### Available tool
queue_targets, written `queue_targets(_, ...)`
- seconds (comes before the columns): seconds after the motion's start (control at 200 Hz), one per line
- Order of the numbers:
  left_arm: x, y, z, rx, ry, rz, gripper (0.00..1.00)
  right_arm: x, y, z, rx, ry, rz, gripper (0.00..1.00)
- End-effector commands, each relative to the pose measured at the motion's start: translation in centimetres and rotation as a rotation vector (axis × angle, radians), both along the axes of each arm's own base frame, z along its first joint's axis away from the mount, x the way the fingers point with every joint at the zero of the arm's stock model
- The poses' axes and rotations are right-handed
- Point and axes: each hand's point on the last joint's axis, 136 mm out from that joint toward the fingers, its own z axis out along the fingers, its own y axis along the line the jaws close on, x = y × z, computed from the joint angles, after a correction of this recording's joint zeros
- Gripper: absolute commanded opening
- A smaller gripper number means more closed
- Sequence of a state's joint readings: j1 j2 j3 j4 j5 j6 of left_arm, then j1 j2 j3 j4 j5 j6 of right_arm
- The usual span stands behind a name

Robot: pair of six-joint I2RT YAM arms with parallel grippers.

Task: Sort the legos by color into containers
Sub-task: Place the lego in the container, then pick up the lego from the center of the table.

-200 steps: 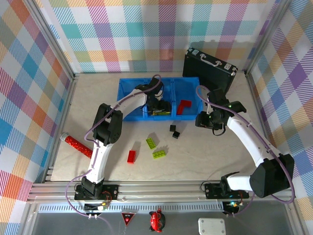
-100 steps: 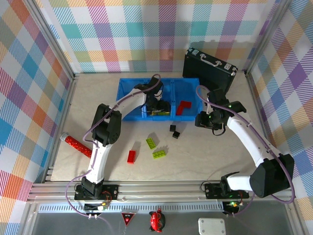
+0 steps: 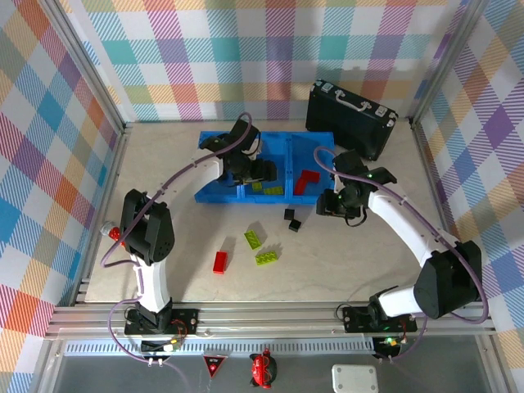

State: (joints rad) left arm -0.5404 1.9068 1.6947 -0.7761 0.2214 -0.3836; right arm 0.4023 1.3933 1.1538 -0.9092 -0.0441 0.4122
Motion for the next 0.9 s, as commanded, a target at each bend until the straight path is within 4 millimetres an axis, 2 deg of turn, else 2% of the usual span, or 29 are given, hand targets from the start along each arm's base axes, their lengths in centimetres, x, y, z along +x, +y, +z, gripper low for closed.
queue_targets(0.0,-1.1,1.3,0.4,0.021,-0.012,0.005,0.71,0.5,1.3,0.3,0.031,-0.002,0.008,0.48)
queue_targets(0.29,-4.3,3.6,-0.5,0.098,-0.005,0.032,0.68,0.4,3.3,-1.2,0.022,0.032,0.047,0.48)
queue_targets(0.615,-9.5,6.5,-4.6,0.209,0.086,0.074,0.66,0.1,5.2,-2.4,0.013,0.062,0.092,0.48)
queue_targets(0.9,-13.6,8.9,-7.2,0.279,0.138,0.091,0.64,-0.4,6.6,-3.7,-0.006,0.093,0.139,0.48)
